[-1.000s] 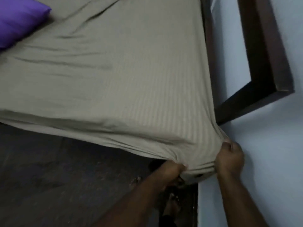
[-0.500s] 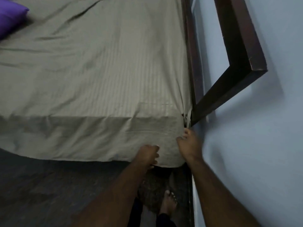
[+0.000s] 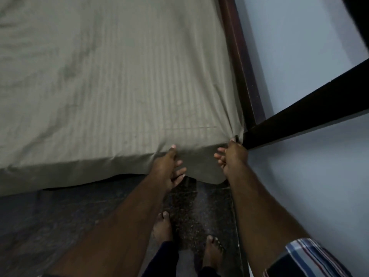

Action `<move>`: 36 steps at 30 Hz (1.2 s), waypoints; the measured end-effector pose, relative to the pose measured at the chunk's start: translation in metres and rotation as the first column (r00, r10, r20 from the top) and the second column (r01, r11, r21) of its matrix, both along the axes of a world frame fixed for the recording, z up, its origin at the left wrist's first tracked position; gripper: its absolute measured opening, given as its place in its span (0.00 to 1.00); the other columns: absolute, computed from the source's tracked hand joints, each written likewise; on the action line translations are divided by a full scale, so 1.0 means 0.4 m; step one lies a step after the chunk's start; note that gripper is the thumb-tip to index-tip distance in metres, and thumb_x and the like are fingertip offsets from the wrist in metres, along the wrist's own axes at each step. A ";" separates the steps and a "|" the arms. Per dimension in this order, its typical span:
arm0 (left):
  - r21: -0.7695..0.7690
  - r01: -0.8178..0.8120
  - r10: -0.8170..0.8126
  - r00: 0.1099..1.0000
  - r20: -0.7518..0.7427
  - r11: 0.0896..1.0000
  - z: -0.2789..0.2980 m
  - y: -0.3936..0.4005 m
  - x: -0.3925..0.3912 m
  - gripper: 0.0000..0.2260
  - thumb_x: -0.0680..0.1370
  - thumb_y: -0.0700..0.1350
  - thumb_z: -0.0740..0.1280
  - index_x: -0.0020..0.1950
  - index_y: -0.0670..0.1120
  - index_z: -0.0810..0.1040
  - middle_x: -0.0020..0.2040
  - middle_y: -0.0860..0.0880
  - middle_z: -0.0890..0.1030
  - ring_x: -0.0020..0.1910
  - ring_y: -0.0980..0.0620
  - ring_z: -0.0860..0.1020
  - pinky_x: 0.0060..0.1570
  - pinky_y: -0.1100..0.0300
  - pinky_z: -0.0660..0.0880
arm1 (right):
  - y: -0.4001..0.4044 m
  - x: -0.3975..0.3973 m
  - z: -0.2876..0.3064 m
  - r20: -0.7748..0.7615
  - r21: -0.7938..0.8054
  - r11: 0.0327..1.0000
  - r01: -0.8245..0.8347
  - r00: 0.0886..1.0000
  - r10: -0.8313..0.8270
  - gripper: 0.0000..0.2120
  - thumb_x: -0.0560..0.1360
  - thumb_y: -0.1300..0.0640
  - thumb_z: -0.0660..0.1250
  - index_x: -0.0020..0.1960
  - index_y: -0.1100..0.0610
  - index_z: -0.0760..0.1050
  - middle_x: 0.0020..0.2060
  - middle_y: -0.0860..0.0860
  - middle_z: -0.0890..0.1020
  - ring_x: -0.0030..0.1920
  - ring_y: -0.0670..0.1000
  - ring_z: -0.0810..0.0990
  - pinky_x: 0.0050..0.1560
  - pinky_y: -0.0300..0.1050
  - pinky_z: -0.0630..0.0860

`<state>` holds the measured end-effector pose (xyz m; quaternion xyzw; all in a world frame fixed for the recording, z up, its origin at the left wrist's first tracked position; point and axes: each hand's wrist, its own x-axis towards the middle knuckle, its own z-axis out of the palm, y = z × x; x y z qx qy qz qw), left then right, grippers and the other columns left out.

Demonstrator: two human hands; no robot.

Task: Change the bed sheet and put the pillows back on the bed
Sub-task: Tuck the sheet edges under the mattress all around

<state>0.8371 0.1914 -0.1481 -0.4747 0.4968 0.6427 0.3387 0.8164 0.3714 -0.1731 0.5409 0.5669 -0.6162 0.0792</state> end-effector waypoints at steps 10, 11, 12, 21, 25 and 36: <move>-0.044 0.008 -0.011 0.997 -0.077 0.999 0.016 0.098 0.097 0.11 0.83 0.53 0.62 0.49 0.47 0.77 0.35 0.52 0.79 0.26 0.56 0.74 0.27 0.65 0.71 | 0.048 0.163 0.023 0.132 0.543 0.838 0.043 0.982 -0.136 0.09 0.76 0.58 0.67 0.53 0.61 0.81 0.54 0.61 0.83 0.56 0.64 0.79 0.54 0.51 0.73; -0.063 0.023 -0.028 0.997 -0.078 0.998 0.018 0.093 0.093 0.11 0.83 0.53 0.63 0.49 0.47 0.77 0.35 0.52 0.79 0.27 0.55 0.74 0.27 0.65 0.71 | 0.045 0.160 0.025 0.154 0.508 0.861 -0.002 0.984 -0.089 0.09 0.75 0.59 0.68 0.55 0.60 0.81 0.55 0.60 0.83 0.57 0.63 0.79 0.56 0.50 0.73; -0.076 0.057 -0.063 0.995 -0.076 0.995 0.018 0.086 0.084 0.11 0.83 0.53 0.63 0.49 0.47 0.78 0.36 0.52 0.79 0.28 0.55 0.74 0.28 0.65 0.72 | 0.043 0.155 0.026 0.142 0.495 0.868 -0.051 0.990 -0.022 0.11 0.75 0.59 0.69 0.57 0.59 0.80 0.56 0.59 0.83 0.58 0.62 0.79 0.57 0.49 0.73; -0.082 0.208 -0.216 0.971 -0.104 0.975 0.010 0.058 0.062 0.09 0.82 0.54 0.64 0.51 0.49 0.76 0.45 0.50 0.80 0.32 0.55 0.75 0.32 0.64 0.74 | -0.010 0.015 0.035 -0.149 0.236 0.953 -0.189 0.962 0.228 0.24 0.84 0.49 0.57 0.78 0.54 0.63 0.75 0.52 0.68 0.74 0.53 0.66 0.73 0.47 0.63; -0.094 0.202 -0.213 0.968 -0.130 0.975 -0.014 0.036 0.068 0.07 0.83 0.50 0.64 0.49 0.48 0.75 0.44 0.49 0.80 0.32 0.54 0.75 0.30 0.64 0.72 | 0.021 -0.038 -0.024 -0.114 -0.043 0.999 -0.033 0.993 0.028 0.31 0.80 0.40 0.57 0.77 0.56 0.64 0.73 0.54 0.71 0.71 0.56 0.69 0.74 0.56 0.65; -0.045 0.224 -0.228 0.965 -0.127 0.973 -0.054 0.028 0.038 0.13 0.81 0.45 0.66 0.66 0.54 0.75 0.56 0.48 0.83 0.41 0.50 0.80 0.42 0.56 0.77 | 0.004 0.031 -0.068 -0.050 0.115 0.988 0.108 0.993 -0.103 0.29 0.77 0.36 0.59 0.68 0.55 0.77 0.63 0.54 0.80 0.62 0.56 0.78 0.68 0.57 0.73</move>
